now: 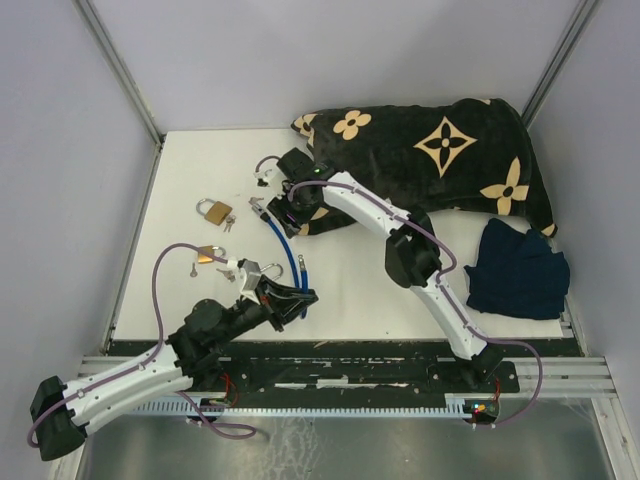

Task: Lock with the key
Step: Lock the lock.

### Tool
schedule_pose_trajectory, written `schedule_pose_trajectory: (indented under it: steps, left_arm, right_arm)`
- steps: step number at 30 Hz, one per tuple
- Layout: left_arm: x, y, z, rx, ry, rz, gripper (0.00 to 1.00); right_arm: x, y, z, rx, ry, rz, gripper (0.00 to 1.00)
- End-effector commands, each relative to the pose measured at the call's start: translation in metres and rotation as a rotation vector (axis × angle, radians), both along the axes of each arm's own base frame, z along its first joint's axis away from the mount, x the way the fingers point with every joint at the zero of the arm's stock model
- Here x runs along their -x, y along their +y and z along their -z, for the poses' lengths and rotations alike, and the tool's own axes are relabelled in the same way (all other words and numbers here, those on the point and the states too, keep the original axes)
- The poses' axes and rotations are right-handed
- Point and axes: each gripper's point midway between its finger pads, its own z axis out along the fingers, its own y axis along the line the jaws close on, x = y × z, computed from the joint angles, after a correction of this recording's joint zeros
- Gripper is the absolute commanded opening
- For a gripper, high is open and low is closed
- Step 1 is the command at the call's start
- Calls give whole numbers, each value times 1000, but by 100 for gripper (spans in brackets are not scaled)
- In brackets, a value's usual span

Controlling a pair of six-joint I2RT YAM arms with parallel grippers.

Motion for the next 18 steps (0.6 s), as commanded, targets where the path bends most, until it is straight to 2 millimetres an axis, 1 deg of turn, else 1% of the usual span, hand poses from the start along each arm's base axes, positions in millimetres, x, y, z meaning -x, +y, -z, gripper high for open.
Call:
schedule_pose_trajectory:
  steps: [1,3,5,6,7,11,15,18]
  left_arm:
    - [8,-2,-25,63,1,43,3]
    - [9,-1,-26,68,2,48,3]
    - [11,-1,-27,74,1,55,3]
    - [12,-1,-28,78,-1,59,3]
    - [13,-1,-29,81,-2,64,3]
    - [15,2,-33,93,-8,69,3]
    - [16,4,-35,104,-9,64,3]
    - [16,4,-33,103,-7,64,3]
  right_arm:
    - [-21,19,-17,-38,-101,88,62]
    - [-24,22,-9,-35,-97,111,62]
    - [-27,24,-7,-45,-98,127,61]
    - [-27,25,4,-36,-84,136,61]
    - [-27,27,9,-37,-77,144,60]
    - [-28,34,21,-44,-63,165,58]
    - [-23,36,33,-26,-47,167,57]
    - [-16,39,40,-25,-22,172,56]
